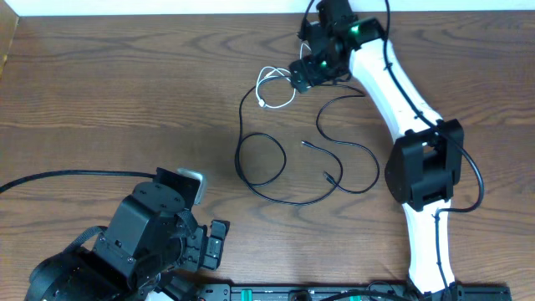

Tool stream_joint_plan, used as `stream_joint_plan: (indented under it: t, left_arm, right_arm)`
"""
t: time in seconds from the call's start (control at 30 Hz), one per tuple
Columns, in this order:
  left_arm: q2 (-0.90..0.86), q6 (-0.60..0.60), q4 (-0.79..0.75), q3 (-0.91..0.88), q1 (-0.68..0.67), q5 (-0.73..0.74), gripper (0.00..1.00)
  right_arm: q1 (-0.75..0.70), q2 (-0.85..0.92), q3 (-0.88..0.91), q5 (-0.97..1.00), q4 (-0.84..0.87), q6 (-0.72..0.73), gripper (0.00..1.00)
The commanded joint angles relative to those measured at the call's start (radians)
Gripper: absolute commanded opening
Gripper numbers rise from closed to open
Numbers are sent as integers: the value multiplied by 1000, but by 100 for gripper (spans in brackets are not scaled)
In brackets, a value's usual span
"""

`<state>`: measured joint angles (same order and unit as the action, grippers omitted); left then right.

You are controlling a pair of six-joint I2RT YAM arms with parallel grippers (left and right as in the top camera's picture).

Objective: Untangle cables

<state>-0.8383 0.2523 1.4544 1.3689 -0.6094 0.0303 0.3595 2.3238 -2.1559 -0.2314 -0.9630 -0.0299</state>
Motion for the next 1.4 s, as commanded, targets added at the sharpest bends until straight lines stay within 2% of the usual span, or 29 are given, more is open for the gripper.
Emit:
stream_joint_plan:
  t: [0.0,0.1,0.2,0.37,0.8,0.97,1.17,1.3,1.37]
  left_arm:
    - [4,-19,-1,2,5,31,98]
    - [4,-19,0,2,5,38,98]
    - [4,-19,-4,2,5,38,98]
    - [4,-19,-14,2,5,38,98]
    - [4,-19,-24,2,5,38,98]
    - [4,-19,-27,2,5,38,98]
    - [4,-19,-27,2,5,53,98]
    - [4,-19,-27,2,5,57,98]
    - [4,-19,-27,2,5,57,98]
  right_arm:
    - [25,-14,44,-79,108,111,98]
    - [42,-11,76,-74,219,133,98]
    - [48,14,79,-67,255,147,97]
    - [47,84,79,-70,270,179,93]
    - [47,149,79,-75,290,181,93]
    - [47,149,79,-74,299,187,86]
    - [47,149,79,-40,351,268,85]
    - [47,149,79,-37,362,296,73]
    - [48,149,79,-37,360,295,72]
